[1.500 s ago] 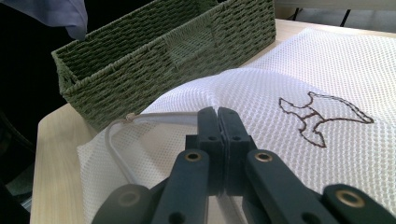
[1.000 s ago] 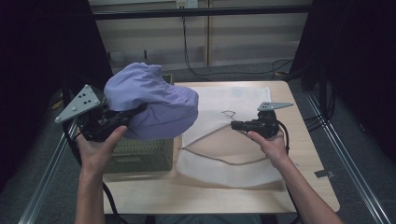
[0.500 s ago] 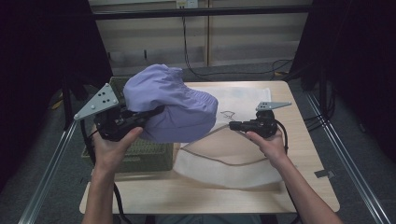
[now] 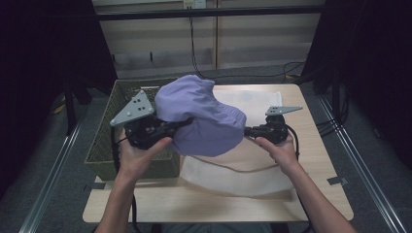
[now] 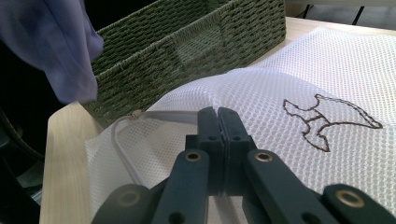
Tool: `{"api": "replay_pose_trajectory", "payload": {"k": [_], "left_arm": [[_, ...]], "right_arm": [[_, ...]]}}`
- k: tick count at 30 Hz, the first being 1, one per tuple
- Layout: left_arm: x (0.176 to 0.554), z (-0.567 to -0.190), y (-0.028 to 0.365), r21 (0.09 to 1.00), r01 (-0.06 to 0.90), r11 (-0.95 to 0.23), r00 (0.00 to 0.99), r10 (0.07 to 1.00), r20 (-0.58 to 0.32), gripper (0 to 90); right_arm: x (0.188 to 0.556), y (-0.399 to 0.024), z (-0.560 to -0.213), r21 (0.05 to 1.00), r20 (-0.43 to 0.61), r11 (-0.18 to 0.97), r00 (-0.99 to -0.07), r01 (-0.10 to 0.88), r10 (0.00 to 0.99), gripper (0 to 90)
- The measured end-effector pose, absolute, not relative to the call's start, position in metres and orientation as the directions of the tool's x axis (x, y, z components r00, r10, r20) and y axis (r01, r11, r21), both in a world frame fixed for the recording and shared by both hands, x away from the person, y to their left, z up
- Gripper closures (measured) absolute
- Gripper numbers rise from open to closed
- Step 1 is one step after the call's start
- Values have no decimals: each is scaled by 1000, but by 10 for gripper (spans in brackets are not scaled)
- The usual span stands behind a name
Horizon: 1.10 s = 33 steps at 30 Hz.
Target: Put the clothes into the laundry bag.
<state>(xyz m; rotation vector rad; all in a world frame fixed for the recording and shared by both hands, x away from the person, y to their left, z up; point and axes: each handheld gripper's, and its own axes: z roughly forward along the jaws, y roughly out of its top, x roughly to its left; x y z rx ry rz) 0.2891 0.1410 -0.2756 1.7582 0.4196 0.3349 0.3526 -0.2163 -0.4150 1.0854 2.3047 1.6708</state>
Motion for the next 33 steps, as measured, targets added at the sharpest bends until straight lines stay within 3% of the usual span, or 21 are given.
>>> {"api": "replay_pose_trajectory", "payload": {"k": [16, 33], "left_arm": [[300, -312, 103, 960, 146, -237, 918, 394, -43, 765], [307, -360, 77, 939, 151, -308, 919, 394, -19, 765]], "right_arm": [[353, -218, -414, 861, 321, 147, -744, 487, 586, 896], [353, -219, -414, 857, 320, 160, -750, 489, 579, 896]]}}
